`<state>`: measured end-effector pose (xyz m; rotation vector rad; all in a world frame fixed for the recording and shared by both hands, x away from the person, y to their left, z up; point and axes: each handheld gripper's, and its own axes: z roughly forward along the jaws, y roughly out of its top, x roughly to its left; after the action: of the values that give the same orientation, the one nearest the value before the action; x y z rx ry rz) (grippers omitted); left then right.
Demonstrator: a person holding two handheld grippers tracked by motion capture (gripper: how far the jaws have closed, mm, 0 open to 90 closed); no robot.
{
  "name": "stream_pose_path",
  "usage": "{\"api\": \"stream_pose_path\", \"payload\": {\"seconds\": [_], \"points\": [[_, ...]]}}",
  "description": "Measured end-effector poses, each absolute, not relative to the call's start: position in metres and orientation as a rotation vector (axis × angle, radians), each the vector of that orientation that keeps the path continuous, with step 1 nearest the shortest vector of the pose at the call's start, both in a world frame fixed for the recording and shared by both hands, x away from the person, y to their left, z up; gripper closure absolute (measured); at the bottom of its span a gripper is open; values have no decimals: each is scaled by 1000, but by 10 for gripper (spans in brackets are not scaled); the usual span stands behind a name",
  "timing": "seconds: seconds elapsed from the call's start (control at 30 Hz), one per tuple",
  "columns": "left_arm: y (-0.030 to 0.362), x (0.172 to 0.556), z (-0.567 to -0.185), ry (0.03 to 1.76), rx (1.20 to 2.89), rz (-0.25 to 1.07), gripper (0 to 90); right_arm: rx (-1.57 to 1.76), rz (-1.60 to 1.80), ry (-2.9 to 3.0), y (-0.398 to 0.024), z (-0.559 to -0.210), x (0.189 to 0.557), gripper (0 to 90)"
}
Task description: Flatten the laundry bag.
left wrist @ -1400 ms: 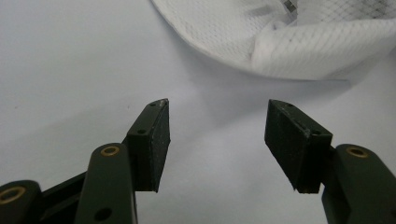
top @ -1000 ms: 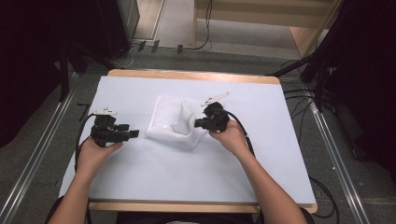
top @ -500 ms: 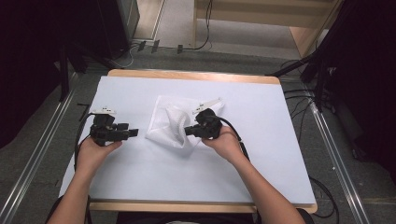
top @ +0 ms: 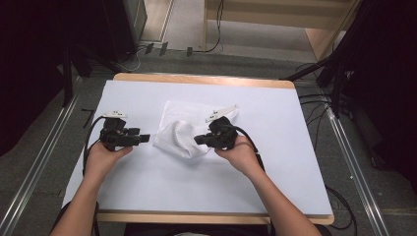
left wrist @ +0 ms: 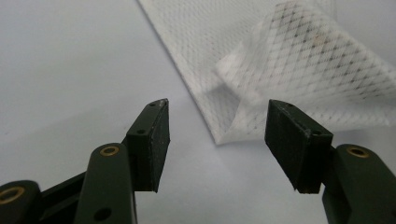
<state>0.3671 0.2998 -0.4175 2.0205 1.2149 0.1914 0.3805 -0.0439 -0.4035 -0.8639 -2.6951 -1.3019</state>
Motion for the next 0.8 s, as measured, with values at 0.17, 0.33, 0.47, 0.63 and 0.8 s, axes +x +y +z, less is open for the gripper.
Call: {"api": "stream_pose_path", "payload": {"seconds": [0.17, 0.33, 0.47, 0.63, 0.8], "points": [[293, 370, -419, 1192, 2037, 181, 411, -892, -1299, -2701, -47, -405, 381, 875], [286, 371, -421, 1172, 2061, 173, 411, -915, -1310, -2698, -43, -404, 382, 799], [286, 371, -421, 1176, 2059, 166, 410, -909, -1304, -2715, -37, -399, 381, 736], [284, 370, -420, 1175, 2061, 169, 409, -859, -1283, -2743, -15, -394, 380, 626], [286, 370, -420, 1178, 2058, 173, 409, -832, -1259, -2785, 8, -397, 384, 562]]}}
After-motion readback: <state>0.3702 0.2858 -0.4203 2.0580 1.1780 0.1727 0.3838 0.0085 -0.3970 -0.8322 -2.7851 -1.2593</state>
